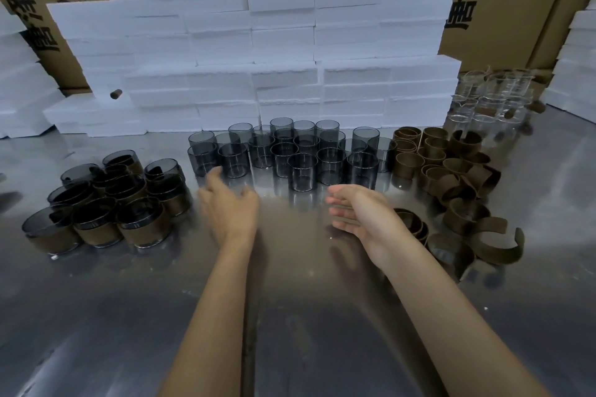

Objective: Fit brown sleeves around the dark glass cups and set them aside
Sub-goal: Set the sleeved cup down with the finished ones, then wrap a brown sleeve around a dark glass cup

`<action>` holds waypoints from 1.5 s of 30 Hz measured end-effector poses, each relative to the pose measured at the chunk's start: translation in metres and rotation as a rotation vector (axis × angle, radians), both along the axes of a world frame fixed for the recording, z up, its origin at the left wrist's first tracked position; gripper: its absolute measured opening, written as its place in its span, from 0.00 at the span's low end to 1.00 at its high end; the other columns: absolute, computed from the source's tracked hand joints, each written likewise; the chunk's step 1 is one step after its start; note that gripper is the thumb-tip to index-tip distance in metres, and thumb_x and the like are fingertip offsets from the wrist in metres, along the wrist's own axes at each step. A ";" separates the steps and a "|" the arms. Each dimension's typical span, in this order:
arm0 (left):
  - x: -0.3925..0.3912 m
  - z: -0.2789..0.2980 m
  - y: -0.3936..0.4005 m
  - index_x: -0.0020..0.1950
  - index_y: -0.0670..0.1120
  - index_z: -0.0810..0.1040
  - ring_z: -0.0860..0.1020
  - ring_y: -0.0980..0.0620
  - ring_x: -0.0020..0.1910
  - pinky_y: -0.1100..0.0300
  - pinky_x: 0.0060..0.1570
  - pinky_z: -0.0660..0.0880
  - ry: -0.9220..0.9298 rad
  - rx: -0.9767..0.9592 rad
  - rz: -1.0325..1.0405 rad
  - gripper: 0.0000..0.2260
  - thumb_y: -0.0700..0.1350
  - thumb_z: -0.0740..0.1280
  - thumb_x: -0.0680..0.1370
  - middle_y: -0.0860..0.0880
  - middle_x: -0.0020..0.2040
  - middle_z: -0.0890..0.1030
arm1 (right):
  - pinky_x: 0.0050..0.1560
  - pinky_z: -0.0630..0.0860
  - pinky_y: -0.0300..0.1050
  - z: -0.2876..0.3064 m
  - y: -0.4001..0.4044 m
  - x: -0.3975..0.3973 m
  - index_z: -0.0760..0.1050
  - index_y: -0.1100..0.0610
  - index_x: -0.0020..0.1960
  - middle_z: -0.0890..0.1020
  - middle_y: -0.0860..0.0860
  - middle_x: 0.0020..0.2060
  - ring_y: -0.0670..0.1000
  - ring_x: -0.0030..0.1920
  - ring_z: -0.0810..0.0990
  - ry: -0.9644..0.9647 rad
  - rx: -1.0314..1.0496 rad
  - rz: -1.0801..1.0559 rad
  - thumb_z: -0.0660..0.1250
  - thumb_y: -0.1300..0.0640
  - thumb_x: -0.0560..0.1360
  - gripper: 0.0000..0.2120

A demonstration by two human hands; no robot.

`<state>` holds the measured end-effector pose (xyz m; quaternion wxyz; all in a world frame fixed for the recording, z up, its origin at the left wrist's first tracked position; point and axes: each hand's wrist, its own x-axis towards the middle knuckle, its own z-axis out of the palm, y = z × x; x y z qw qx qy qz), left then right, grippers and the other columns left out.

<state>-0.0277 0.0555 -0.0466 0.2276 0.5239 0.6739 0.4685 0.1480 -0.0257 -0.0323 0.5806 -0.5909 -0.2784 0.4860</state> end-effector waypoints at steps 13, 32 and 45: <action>0.047 -0.017 -0.013 0.72 0.43 0.69 0.65 0.42 0.76 0.53 0.74 0.61 0.242 0.185 -0.561 0.19 0.38 0.64 0.82 0.43 0.74 0.69 | 0.49 0.81 0.44 -0.001 0.002 -0.002 0.82 0.55 0.52 0.85 0.53 0.50 0.50 0.50 0.82 0.021 0.000 -0.015 0.69 0.58 0.79 0.03; 0.046 0.021 -0.033 0.57 0.47 0.75 0.84 0.59 0.37 0.65 0.37 0.77 -0.744 -0.093 -0.673 0.25 0.47 0.83 0.66 0.52 0.43 0.86 | 0.63 0.79 0.55 0.006 -0.005 -0.004 0.75 0.47 0.66 0.84 0.45 0.55 0.48 0.57 0.82 -0.126 0.097 0.032 0.73 0.27 0.66 0.36; 0.038 0.029 -0.039 0.57 0.49 0.86 0.79 0.56 0.47 0.58 0.45 0.69 -0.617 -0.091 -0.827 0.19 0.57 0.75 0.70 0.51 0.51 0.87 | 0.38 0.83 0.46 0.017 -0.006 0.000 0.81 0.57 0.59 0.88 0.60 0.48 0.59 0.46 0.88 0.065 0.262 0.080 0.50 0.39 0.85 0.28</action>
